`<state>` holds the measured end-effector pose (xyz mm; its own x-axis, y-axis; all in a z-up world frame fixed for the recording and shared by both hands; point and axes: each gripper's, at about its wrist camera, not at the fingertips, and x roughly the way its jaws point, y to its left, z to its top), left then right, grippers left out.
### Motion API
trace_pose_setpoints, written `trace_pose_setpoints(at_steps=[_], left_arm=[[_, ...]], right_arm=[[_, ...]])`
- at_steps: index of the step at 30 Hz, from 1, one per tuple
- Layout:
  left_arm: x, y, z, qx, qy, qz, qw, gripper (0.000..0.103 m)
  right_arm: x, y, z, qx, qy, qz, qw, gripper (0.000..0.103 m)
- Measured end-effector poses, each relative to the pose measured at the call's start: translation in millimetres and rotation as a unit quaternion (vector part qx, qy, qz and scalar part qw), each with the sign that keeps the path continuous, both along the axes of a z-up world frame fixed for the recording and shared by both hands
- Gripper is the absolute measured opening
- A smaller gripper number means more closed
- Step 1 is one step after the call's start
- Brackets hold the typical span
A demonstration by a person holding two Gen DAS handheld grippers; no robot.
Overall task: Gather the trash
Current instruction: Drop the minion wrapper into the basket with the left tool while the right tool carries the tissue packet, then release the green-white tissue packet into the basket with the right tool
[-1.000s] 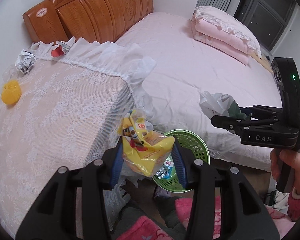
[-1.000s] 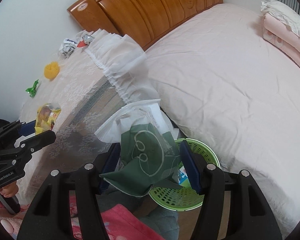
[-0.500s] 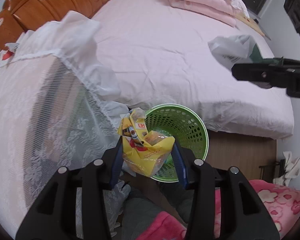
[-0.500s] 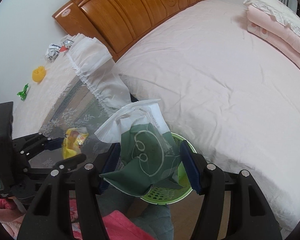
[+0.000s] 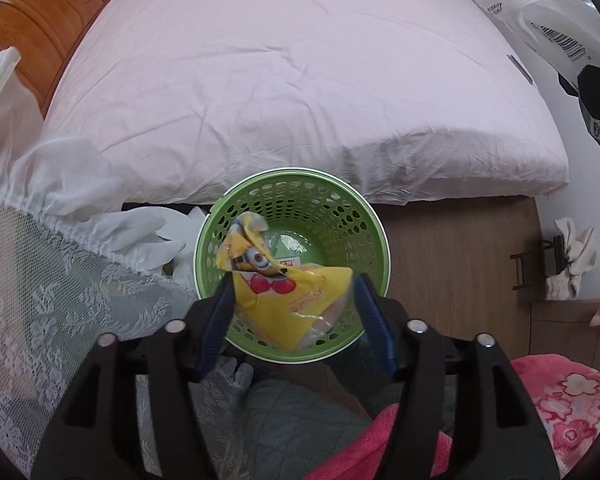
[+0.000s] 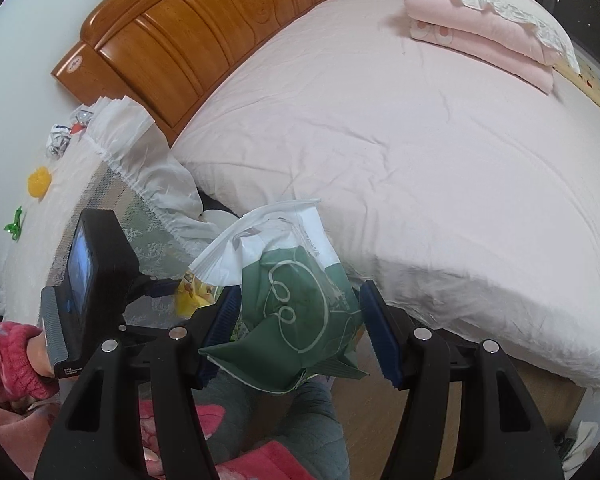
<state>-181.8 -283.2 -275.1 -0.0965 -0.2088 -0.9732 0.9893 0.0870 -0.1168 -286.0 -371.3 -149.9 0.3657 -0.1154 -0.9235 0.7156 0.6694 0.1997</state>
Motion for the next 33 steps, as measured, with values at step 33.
trace_pose_setpoints(at_steps=[33], left_arm=[[83, 58, 132, -0.107, -0.068, 0.179, 0.9758, 0.095]], right_arm=[[64, 43, -122, 0.127, 0.039, 0.085, 0.987, 0.063]])
